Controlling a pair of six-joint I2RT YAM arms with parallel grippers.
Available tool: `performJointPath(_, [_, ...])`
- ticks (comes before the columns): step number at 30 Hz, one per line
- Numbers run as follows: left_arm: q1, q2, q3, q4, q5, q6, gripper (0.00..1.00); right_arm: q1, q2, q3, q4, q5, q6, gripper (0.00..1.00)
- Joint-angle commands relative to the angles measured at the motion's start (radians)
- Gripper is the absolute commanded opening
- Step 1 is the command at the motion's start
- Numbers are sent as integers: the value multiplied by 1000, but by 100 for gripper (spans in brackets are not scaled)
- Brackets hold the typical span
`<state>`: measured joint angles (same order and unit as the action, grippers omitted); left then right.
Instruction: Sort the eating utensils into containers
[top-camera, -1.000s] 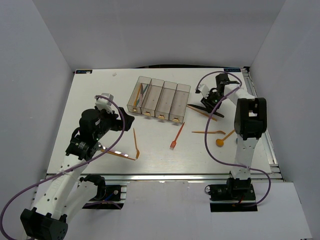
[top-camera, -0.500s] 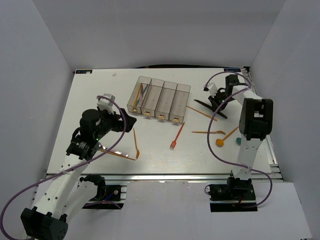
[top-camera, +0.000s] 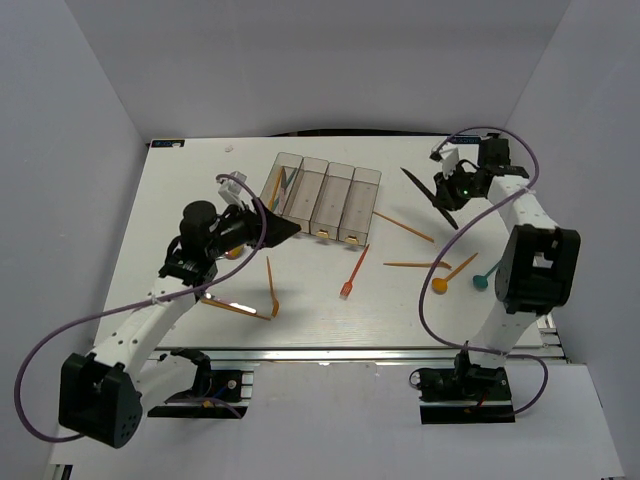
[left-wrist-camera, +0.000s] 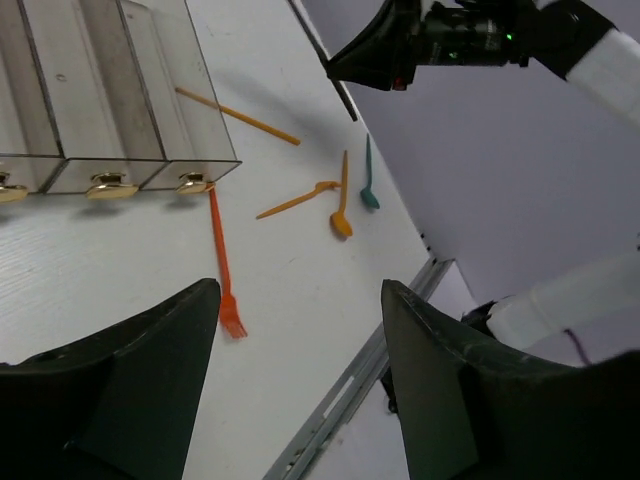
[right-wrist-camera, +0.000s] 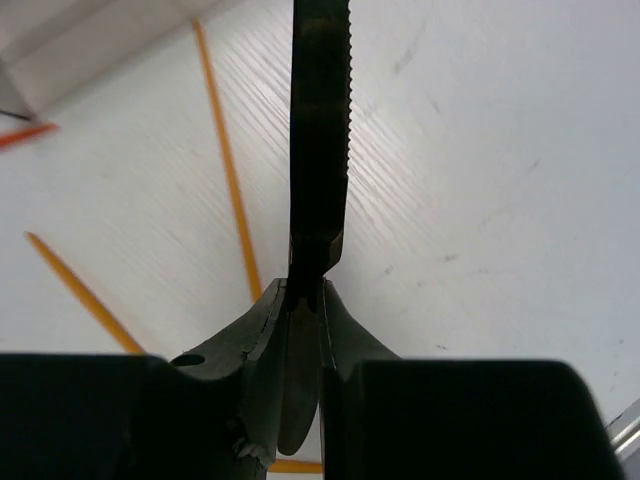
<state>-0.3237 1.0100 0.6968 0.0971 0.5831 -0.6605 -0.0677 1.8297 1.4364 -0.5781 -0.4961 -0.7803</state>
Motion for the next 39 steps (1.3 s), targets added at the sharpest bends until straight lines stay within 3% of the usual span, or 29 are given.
performJointPath(1, [-41, 88, 76, 147, -12, -146, 76, 28, -136, -50, 92, -194, 153, 0])
performJointPath(5, [-130, 222, 165, 216, -118, -198, 73, 87, -282, -132, 194, -286, 311, 0])
performJointPath(11, [-227, 439, 352, 225, -227, -183, 72, 161, -455, -272, 377, -292, 533, 0])
performJointPath(16, [-296, 578, 510, 225, -253, -177, 72, 167, -520, -332, 423, -329, 579, 0])
performJointPath(30, [-397, 742, 662, 233, -301, -145, 70, 169, -561, -383, 483, -366, 616, 0])
performJointPath(37, [-408, 845, 760, 230, -292, -108, 57, 170, -607, -426, 523, -378, 618, 0])
performJointPath(39, [-410, 869, 780, 230, -276, -108, 41, 169, -616, -430, 526, -378, 618, 0])
